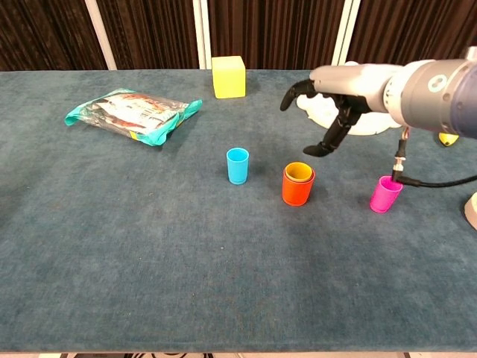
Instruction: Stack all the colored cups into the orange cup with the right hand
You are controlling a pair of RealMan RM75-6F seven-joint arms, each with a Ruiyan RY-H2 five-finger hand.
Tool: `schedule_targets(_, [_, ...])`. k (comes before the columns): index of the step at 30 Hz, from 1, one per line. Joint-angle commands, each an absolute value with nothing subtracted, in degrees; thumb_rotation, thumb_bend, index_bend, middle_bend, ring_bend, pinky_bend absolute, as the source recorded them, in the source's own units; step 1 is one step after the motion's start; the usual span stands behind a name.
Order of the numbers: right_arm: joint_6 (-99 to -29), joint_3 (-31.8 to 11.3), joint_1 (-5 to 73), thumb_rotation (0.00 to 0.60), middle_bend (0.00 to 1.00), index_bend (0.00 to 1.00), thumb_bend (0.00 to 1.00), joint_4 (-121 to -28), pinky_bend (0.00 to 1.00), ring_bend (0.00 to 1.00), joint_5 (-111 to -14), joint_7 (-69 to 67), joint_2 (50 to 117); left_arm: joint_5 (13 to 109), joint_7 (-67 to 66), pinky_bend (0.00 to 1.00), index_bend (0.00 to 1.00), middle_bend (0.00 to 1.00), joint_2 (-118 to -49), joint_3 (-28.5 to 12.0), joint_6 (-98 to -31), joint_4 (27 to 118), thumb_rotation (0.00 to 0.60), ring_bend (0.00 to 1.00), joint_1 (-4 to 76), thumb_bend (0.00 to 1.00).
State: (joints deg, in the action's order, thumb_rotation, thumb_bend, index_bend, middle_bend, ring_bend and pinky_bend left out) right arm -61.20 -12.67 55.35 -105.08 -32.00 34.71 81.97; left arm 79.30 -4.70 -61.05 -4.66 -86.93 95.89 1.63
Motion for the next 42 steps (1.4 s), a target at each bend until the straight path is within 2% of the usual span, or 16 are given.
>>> schedule_targets(1, [-60.9, -13.8, 56.9, 0.6, 0.01, 0.2, 0.41, -104.0, 0.0, 0.02, -30.5, 35.6, 83.0, 79.1, -4.6, 0.0, 0.02, 0.03, -61.1, -4.7, -86.9, 95.9, 0.6, 0.0, 1.6, 0.27])
schedule_targets(20, [-60.5, -15.6, 63.7, 0.6, 0.01, 0.23, 0.41, -93.9, 0.0, 0.02, -23.2, 39.7, 93.8, 78.9, -4.4, 0.0, 0.02, 0.03, -61.2, -4.8, -86.6, 95.8, 0.6, 0.0, 1.7, 0.27])
schedule_targets(42, [-59.7, -16.1, 65.0, 0.6, 0.01, 0.29, 0.41, -87.5, 0.0, 0.02, -21.8, 39.8, 98.7, 78.6, -3.9, 0.0, 0.02, 0.03, -61.0, -4.9, -86.6, 96.0, 0.6, 0.0, 1.6, 0.27])
